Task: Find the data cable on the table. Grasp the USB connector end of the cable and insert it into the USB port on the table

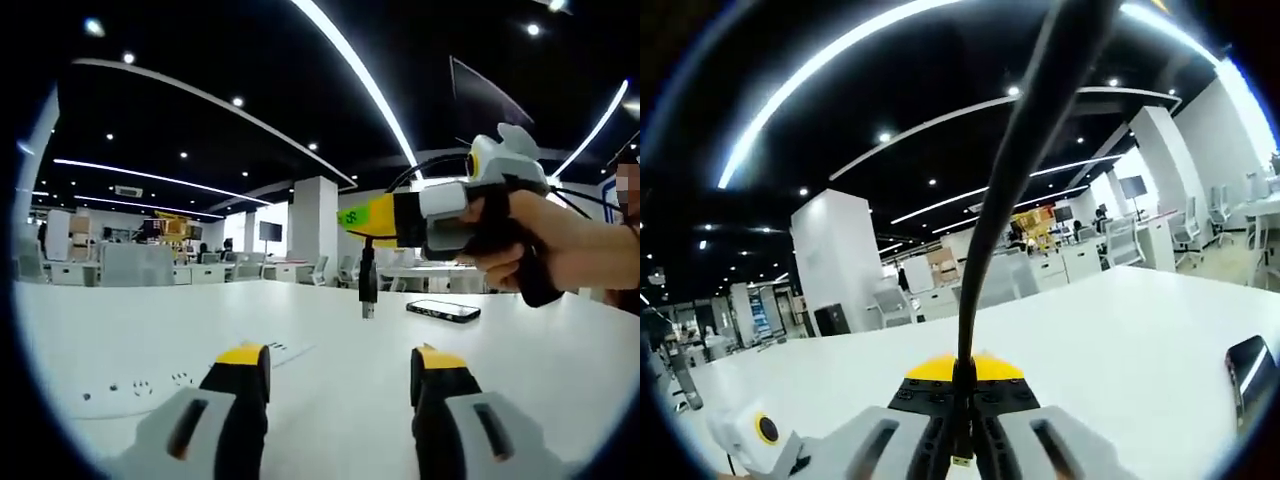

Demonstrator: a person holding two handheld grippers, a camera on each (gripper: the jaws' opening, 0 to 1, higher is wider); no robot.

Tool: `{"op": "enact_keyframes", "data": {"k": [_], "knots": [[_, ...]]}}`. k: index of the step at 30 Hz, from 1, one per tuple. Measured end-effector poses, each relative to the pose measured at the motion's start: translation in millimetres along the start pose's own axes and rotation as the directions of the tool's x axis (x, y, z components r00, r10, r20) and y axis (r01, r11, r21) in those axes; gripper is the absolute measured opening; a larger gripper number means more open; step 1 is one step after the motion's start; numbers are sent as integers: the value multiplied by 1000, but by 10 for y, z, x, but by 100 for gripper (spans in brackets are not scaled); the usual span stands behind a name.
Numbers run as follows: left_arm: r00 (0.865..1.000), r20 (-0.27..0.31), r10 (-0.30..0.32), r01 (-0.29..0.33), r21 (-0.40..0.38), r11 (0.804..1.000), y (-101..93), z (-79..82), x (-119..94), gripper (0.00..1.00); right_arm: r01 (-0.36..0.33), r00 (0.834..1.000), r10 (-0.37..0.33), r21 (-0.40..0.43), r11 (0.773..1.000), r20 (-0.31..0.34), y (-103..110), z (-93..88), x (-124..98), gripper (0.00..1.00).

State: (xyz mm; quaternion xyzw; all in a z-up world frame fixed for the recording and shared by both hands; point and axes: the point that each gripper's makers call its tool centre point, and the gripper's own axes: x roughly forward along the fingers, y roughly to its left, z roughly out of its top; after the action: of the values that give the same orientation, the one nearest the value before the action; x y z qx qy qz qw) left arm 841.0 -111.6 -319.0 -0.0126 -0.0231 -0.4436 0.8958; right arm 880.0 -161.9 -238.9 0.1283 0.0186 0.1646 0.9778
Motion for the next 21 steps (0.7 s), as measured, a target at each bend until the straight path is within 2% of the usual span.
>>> {"op": "enact_keyframes", "data": {"k": [10,16,18,21], "knots": [[1000,8,16,-15,-18,1000,147,18,138,57,-1,999,0,-17,1000,-37,-87,-117,305,5],[999,3,32,-32,-12,999,243,12,222,56,4,999,-6,-33,999,-45,-113,-116,517,5],[1000,0,29,-29,-11,1000,255,5,243,55,-10,999,7,-62,998,-48,-96,-112,601,5],[1000,-9,23,-23,2,1000,264,-14,271,47,-14,998,9,-83,996,-54,-112,-130,672,5]]}}
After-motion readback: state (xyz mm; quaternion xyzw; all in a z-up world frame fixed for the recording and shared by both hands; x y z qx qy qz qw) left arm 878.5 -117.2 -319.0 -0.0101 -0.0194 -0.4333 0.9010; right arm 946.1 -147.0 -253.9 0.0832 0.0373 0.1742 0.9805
